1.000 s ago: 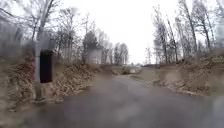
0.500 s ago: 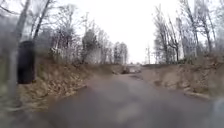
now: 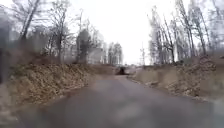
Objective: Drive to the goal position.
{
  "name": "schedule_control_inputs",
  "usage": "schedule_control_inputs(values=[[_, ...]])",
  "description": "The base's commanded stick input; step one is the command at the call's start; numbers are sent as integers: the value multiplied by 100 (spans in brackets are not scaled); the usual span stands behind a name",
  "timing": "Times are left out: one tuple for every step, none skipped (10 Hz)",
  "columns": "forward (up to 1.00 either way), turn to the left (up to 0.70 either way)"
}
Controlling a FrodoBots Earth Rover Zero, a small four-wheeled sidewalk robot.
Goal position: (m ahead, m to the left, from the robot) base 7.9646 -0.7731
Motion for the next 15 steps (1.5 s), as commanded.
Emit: schedule_control_inputs(values=[[100, 0], [100, 0], [100, 0], [100, 0], [100, 0], [100, 0], [100, 0], [100, 0], [100, 0], [100, 0], [100, 0], [100, 0], [100, 0], [100, 0], [100, 0]])
